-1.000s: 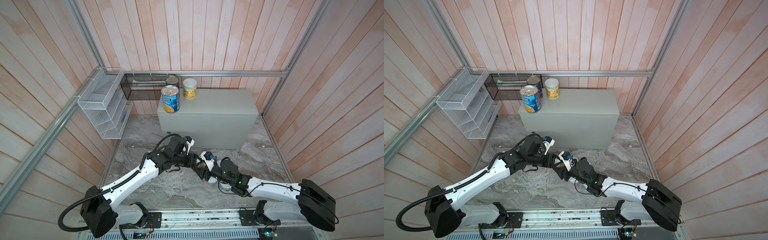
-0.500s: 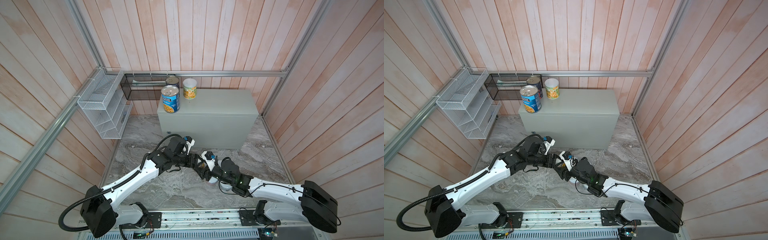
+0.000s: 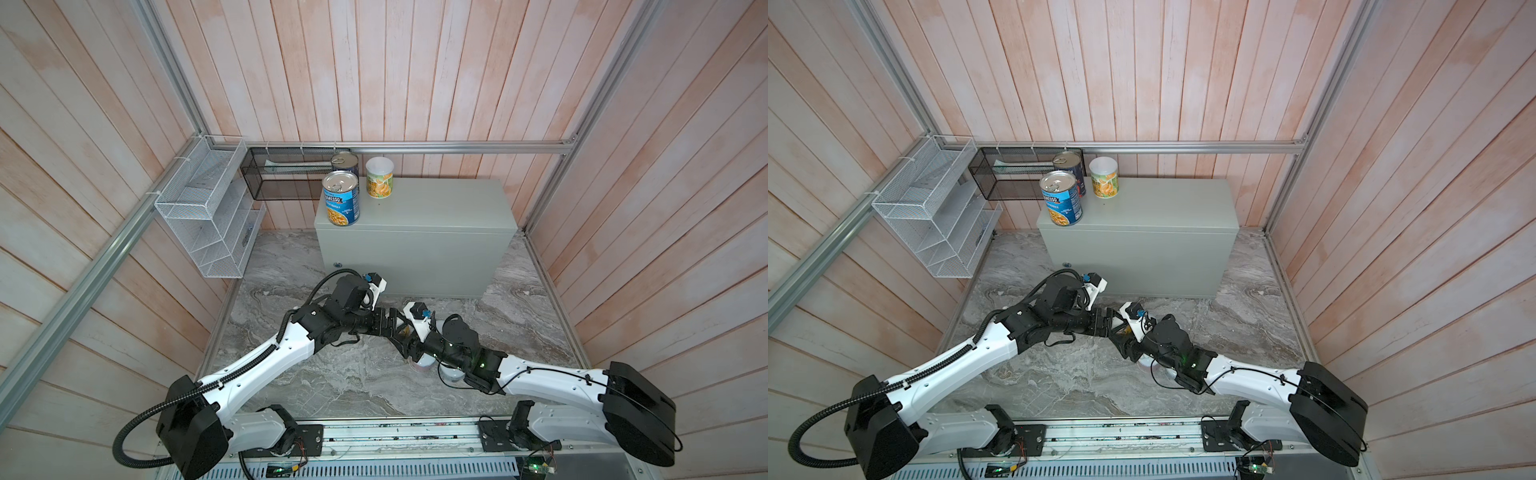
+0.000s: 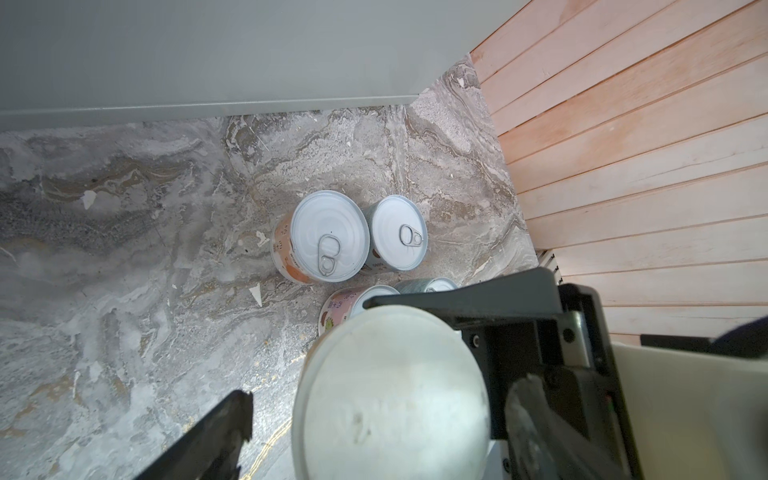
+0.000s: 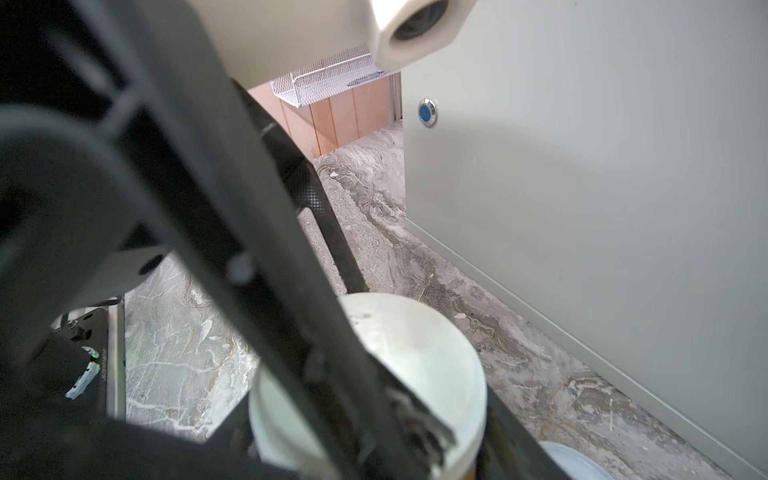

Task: Place and organize the canned foods onto the counter

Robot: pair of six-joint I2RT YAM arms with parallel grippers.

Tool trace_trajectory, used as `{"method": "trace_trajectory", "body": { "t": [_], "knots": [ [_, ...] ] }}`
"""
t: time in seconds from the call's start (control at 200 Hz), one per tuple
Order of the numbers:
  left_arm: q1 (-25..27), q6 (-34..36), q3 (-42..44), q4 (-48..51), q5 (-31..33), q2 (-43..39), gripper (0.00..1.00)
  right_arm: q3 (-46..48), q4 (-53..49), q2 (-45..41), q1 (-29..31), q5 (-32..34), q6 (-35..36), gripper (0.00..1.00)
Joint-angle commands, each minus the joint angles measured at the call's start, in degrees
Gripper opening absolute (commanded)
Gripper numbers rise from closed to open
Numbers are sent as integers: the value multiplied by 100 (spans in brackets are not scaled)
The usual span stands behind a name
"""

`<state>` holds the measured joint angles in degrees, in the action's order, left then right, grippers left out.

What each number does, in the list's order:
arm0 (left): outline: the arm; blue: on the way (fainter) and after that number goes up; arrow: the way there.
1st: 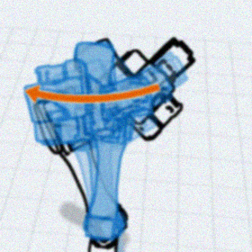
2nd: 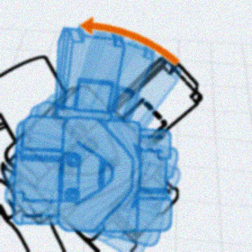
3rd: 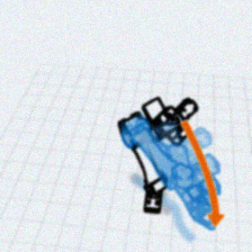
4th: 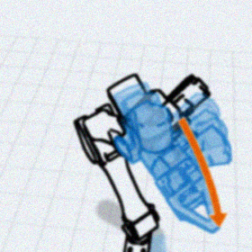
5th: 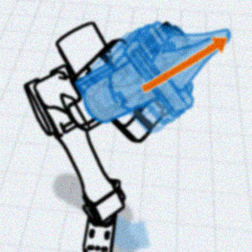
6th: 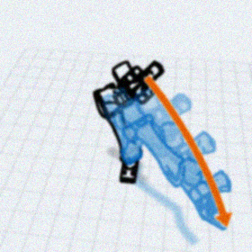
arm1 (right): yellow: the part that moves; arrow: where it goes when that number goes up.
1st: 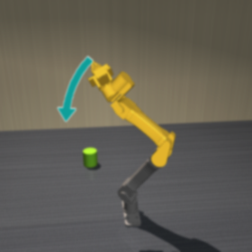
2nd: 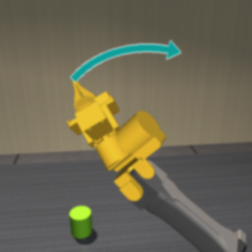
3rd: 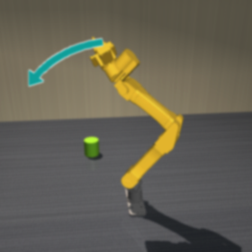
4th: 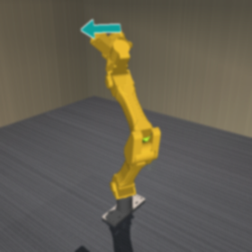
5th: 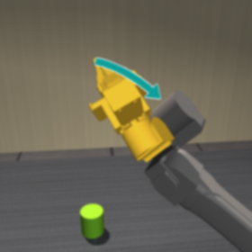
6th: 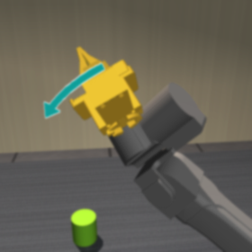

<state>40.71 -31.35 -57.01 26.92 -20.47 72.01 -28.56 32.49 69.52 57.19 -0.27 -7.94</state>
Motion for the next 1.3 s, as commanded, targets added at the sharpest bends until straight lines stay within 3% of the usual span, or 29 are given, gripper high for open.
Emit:
{"method": "trace_trajectory", "body": {
  "t": [0.0,0.705,1.295],
  "knots": [
    [-45,-20,117,-134,104,-138,99,-103,257,-114,-14,80,-76,51],
    [-164,-125,226,-138,268,-204,100,-179,91,-195,-15,225,-123,50],
    [-441,-457,894,-421,727,-746,100,-672,-502,-963,-17,540,88,49]
  ]
}}
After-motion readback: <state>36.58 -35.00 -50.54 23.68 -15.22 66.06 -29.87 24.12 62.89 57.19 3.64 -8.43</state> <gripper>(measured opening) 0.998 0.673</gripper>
